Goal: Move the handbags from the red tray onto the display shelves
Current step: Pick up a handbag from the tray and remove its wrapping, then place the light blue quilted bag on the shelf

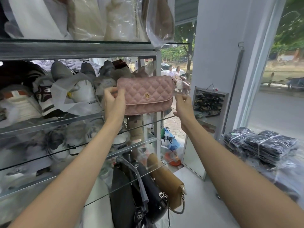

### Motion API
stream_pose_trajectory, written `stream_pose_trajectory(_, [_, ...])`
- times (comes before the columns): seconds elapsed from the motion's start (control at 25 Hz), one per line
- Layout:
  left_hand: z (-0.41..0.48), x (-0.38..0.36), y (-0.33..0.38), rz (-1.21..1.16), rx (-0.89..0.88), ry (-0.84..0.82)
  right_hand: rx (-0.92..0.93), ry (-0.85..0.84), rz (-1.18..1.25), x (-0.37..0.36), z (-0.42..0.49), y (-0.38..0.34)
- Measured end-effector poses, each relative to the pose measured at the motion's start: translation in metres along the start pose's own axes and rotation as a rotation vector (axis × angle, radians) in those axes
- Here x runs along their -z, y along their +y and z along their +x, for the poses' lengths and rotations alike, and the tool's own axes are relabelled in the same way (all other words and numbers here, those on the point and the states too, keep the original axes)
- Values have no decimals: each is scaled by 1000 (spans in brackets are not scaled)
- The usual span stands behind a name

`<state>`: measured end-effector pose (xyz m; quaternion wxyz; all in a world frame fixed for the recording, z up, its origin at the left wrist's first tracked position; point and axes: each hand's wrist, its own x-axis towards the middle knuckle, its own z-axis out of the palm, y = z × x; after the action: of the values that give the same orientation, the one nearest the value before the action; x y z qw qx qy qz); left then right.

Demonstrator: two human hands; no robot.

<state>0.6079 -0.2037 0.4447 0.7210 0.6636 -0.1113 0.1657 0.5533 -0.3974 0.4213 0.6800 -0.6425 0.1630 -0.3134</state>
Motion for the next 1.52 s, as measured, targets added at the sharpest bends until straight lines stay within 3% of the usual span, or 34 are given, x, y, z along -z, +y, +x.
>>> stream_pose_trajectory(0.16, [-25, -24, 8, -53, 11, -221, 19, 66, -52, 30, -35, -9])
stream_pose_trajectory(0.44, [-114, -68, -6, -66, 77, -831, 15, 354, -170, 104, -139, -7])
stream_pose_trajectory(0.68, [-248, -76, -38, 13, 24, -1284, -89, 703, -258, 162, -285, 28])
stream_pose_trajectory(1.0, [-433, -32, -69, 93, 121, -1740, -314, 1131, -260, 224, -499, 73])
stream_pose_trajectory(1.2, [-524, 12, -102, 257, 118, -1914, -498, 1324, -257, 256, -600, 129])
stream_pose_trajectory(1.32, [-568, 38, -129, 377, 156, -1964, -649, 1337, -224, 270, -650, 176])
stream_pose_trajectory(1.52, [-627, 84, -186, 588, 390, -1947, -858, 1270, -159, 298, -710, 257])
